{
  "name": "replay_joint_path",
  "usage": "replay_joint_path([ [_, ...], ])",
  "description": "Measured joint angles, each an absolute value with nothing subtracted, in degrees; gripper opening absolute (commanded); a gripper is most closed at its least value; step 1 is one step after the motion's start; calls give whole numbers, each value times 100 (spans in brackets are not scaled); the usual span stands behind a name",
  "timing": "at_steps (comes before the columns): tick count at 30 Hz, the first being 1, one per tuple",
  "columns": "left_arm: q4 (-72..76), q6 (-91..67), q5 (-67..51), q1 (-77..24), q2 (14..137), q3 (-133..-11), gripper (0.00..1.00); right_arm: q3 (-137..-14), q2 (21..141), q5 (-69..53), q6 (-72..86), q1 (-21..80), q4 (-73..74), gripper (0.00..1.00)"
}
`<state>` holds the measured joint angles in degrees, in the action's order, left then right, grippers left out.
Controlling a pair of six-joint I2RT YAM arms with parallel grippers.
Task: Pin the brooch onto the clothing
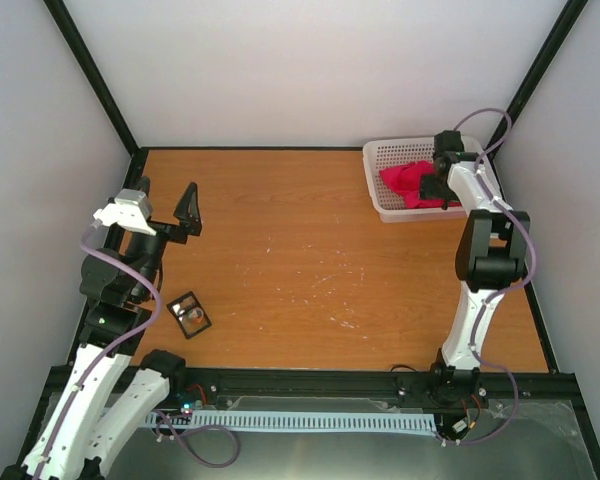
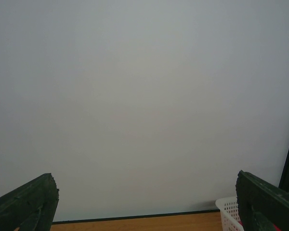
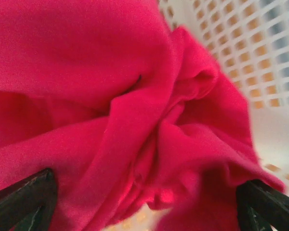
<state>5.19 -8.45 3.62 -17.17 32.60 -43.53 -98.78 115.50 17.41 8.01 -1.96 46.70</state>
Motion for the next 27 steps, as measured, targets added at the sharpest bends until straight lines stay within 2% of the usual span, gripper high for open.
replay_joint_path([
  [3, 519, -845, 364, -1717, 3264, -4351, 100, -10141, 12193, 1800, 825, -228, 4823, 48],
  [4, 519, -845, 364, -1717, 3267, -4351, 100, -10287, 12361, 1796, 808, -248, 4829, 38],
  [6, 519, -845, 364, -1717, 3275, -4351, 100, -10678, 12687, 1756, 864, -301, 4901, 10],
  [7, 519, -843, 364, -1717, 3280, -4351, 100, -10962, 12855, 1756, 917, -346, 4967, 3],
  [12, 519, -843, 370, -1717, 3280, -4351, 100, -11968, 13209, 2084, 1011, -539, 5124, 3],
  [21, 519, -843, 370, -1717, 3280, -4342, 100, -13692, 13176, 3020, 773, -607, 5131, 3],
  [27, 519, -845, 366, -1717, 3312, -4342, 100, -13858, 12433, 3006, 519, -351, 5015, 3],
])
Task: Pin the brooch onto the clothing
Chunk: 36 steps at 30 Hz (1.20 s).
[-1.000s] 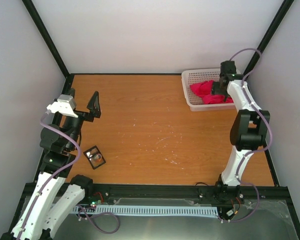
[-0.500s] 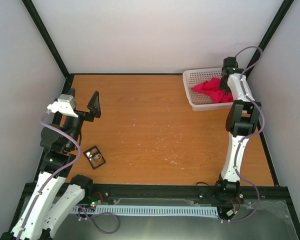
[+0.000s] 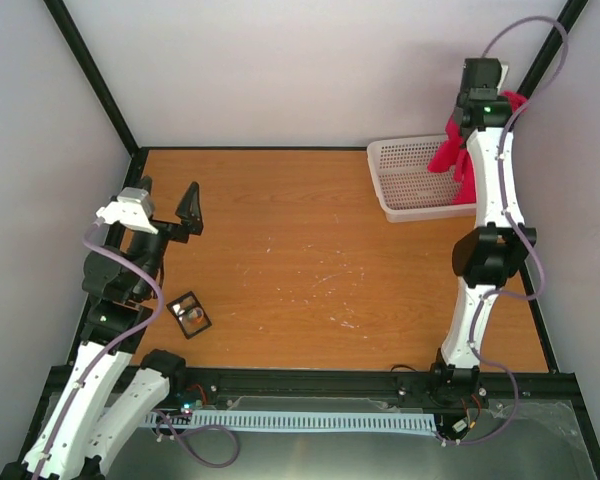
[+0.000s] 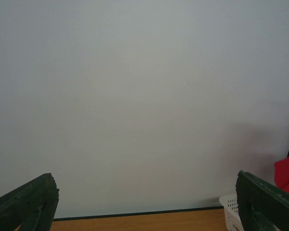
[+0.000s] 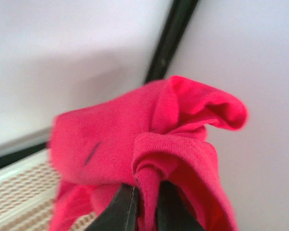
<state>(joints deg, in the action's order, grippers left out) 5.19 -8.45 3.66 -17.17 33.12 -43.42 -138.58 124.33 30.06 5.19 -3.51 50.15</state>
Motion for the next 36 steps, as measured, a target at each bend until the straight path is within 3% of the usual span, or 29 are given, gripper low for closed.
replay_joint_path([
  [9, 519, -843, 390, -1717, 3446, -4338, 100, -13965, 10610, 3183, -86, 1682, 4646, 3],
  [16, 519, -843, 408, -1704, 3621, -4322, 100, -13773, 9513, 2139, -5, 2523, 4705, 3],
  [20, 519, -805, 410, -1675, 3647, -4309, 100, -12720, 8965, 947, 508, 2674, 4611, 3],
  [25, 517, -753, 489, -1671, 3662, -4263, 100, -9896, 8442, -123, 1109, 2869, 4093, 13],
  [26, 513, -755, 506, -1673, 3693, -4263, 100, -9424, 8440, -231, 1188, 2902, 4066, 18],
  [28, 416, -808, 534, -1671, 3747, -4316, 100, -8501, 8447, -381, 1304, 2945, 4029, 41],
  [29, 311, -891, 530, -1671, 3822, -4399, 100, -8130, 8431, -456, 1382, 2950, 4001, 49],
  [32, 89, -1280, 290, -1662, 4189, -4707, 100, -7131, 8237, -666, 1525, 2928, 3739, 66],
  [36, 10, -1741, -504, -1656, 4683, -4713, 100, -6464, 7935, -567, 1636, 2821, 3527, 83],
])
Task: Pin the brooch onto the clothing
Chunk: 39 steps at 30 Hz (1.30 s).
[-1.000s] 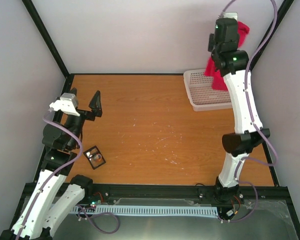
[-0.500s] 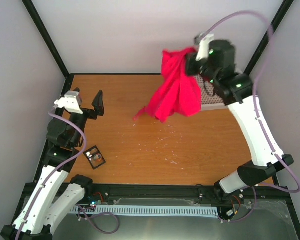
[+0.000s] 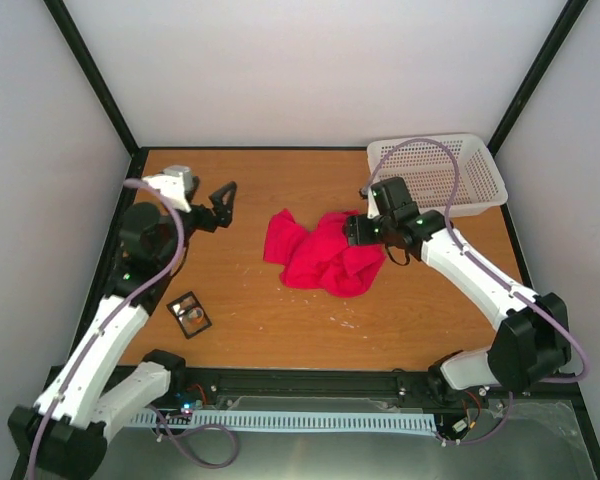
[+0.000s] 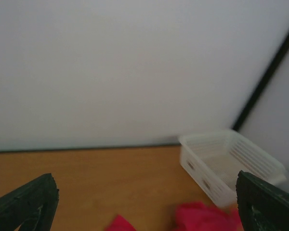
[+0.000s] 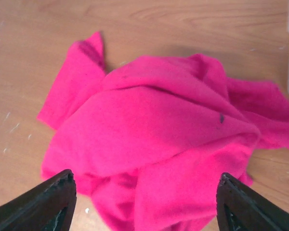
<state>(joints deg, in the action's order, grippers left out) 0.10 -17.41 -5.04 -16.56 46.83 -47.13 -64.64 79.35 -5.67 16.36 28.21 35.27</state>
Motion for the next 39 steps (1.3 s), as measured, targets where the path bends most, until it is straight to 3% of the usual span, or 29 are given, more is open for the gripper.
replay_joint_path([
  [4, -99, -1881, -1511, -1656, 5784, -4849, 100, -6460, 8012, -99, 1549, 2674, 3288, 89],
  [7, -482, -1809, -2204, -1675, 7279, -5540, 100, -6434, 8187, -1, 1564, 2512, 3197, 88],
  [13, -1229, -1393, -3201, -2053, 9913, -7430, 100, -5310, 8226, -1146, 1846, 1179, 2403, 87],
  [17, -1645, -1090, -3498, -2576, 11251, -8816, 99, -4908, 8429, -2130, 2045, 989, 1953, 77],
  [18, -1721, -1041, -3522, -2727, 11474, -8991, 96, -4864, 8530, -2353, 2078, 1002, 1802, 69],
  [20, -1857, -980, -3559, -3015, 11767, -9074, 84, -4801, 8766, -2821, 2119, 1024, 1518, 47],
  [24, -1999, -1035, -3736, -3339, 11837, -8672, 44, -4746, 9198, -3623, 2239, 1026, 1162, 5],
  [27, -2086, -1111, -3774, -3317, 11614, -8368, 10, -4711, 9129, -4021, 2320, 1026, 1050, 3],
  [29, -2198, -1122, -3710, -3277, 11323, -8320, 1, -4772, 8930, -4182, 2327, 1026, 1142, 3],
  [37, -2639, -1035, -3011, -3251, 9177, -8873, 1, -6517, 7400, -3968, 1809, 1024, 2377, 3],
  [38, -2637, -1004, -2902, -3251, 8833, -9004, 10, -6726, 7166, -3988, 1752, 1024, 2456, 2],
  [39, -2633, -974, -2832, -3251, 8519, -9113, 28, -6928, 6910, -4053, 1693, 1024, 2519, 3],
])
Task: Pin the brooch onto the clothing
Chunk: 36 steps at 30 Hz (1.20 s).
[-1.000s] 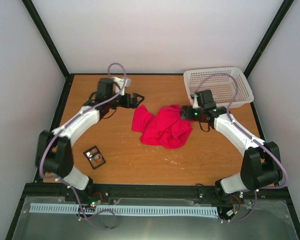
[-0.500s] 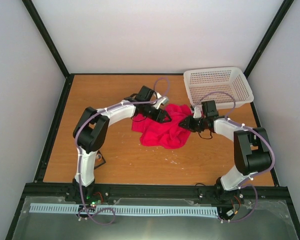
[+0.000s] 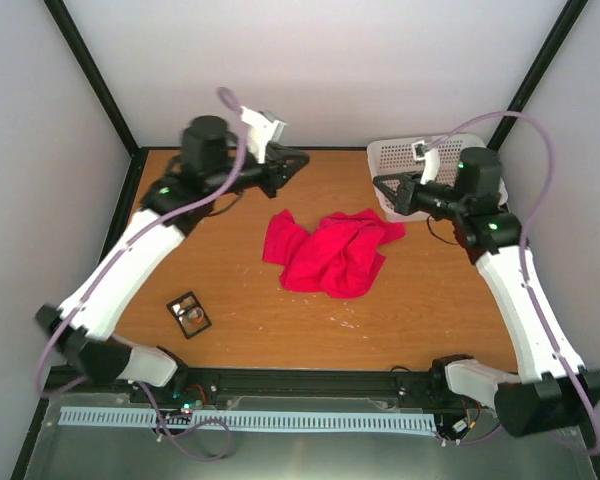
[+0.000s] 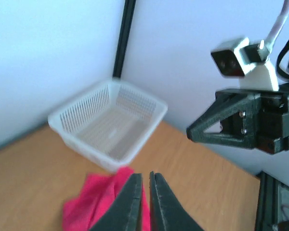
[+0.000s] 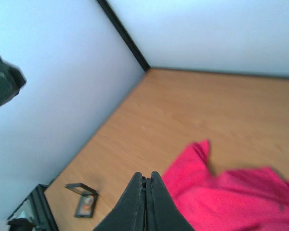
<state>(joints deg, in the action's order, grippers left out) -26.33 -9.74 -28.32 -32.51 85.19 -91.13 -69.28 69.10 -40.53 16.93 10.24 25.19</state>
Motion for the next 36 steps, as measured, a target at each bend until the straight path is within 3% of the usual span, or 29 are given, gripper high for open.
replay_joint_path([
  [1, -2593, -928, -2766, -3251, 8217, -9188, 48, -7098, 6681, -4163, 1645, 1026, 2587, 2],
  [4, -2421, -845, -2552, -3251, 7422, -9207, 73, -7439, 6226, -4580, 1540, 1026, 2735, 5],
  [7, -2130, -803, -2239, -3251, 6945, -8724, 88, -7572, 5898, -4543, 1498, 1028, 2919, 25],
  [8, -2102, -784, -2121, -3251, 6904, -8562, 92, -7561, 5776, -4285, 1439, 1031, 3059, 25],
  [9, -2097, -788, -1935, -3251, 6969, -8405, 93, -7518, 5693, -4042, 1461, 1028, 3164, 24],
  [14, -2222, -762, -937, -3251, 8272, -8090, 97, -6659, 5468, -2563, 1507, 1026, 3395, 43],
  [17, -2462, -703, -213, -3227, 9371, -7966, 97, -5946, 5645, -1833, 1573, 1026, 3430, 46],
  [24, -2534, -460, 823, -3148, 11240, -8073, 100, -5129, 6106, -1372, 1619, 969, 3264, 51],
  [26, -2517, -395, 967, -3148, 11616, -8259, 100, -5120, 6267, -1365, 1603, 937, 3157, 59],
  [27, -2491, -381, 993, -3148, 11727, -8320, 95, -5113, 6351, -1372, 1586, 928, 3083, 62],
  [30, -2410, -366, 969, -3148, 12027, -8479, 68, -5063, 6639, -1520, 1549, 906, 2864, 72],
  [33, -2370, -390, 832, -3146, 12075, -8427, 35, -5041, 7054, -1844, 1564, 895, 2709, 83],
  [35, -2274, -408, 650, -3135, 11939, -8160, 7, -5026, 7397, -2171, 1586, 893, 2596, 88],
  [36, -2274, -412, 633, -3131, 11911, -8117, 2, -5002, 7572, -2362, 1588, 891, 2510, 88],
])
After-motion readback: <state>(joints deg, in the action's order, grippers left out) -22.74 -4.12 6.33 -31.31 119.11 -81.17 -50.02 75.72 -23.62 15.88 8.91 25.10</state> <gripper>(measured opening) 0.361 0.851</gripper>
